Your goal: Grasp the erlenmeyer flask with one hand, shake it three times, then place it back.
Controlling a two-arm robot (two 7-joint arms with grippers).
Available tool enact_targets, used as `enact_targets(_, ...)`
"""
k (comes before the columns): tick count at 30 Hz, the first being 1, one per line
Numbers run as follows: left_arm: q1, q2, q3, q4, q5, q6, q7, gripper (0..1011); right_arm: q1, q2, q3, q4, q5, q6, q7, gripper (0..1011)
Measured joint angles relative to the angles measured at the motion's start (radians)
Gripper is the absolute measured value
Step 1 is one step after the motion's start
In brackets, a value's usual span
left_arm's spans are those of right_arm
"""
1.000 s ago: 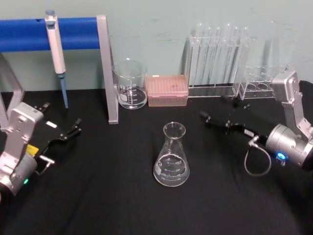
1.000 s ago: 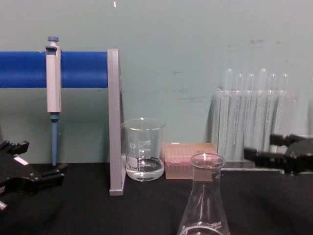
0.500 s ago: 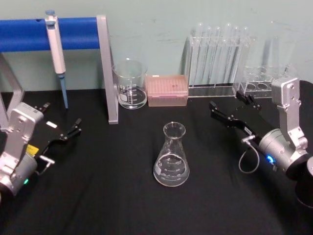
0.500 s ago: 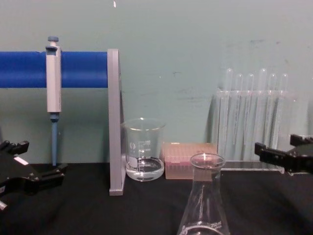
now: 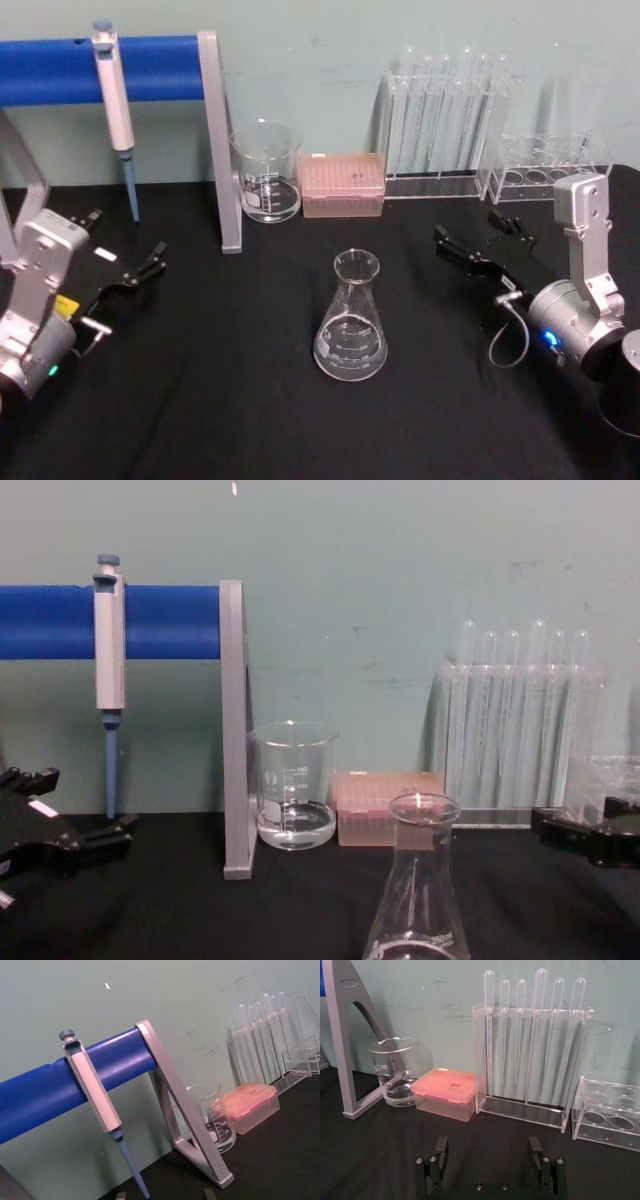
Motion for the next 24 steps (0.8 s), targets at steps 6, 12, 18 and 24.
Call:
enact_targets(6,0.0,0.0,0.0,0.0,0.0,0.0,0.0,1001,-0.002,-0.002,0.008,0.0,0.003,0.003,0.02,1000)
enact_targets(12,0.0,0.0,0.0,0.0,0.0,0.0,0.0,1001,-0.002,-0.002,0.005,0.0,0.003,0.003,0.018,1000)
enact_targets(18,0.0,0.0,0.0,0.0,0.0,0.0,0.0,1001,-0.001,-0.001,0.004,0.0,0.004,0.002,0.016,1000)
enact_targets(24,0.0,0.0,0.0,0.0,0.0,0.0,0.0,1001,-0.001,-0.001,0.003,0.0,0.004,0.002,0.014,1000)
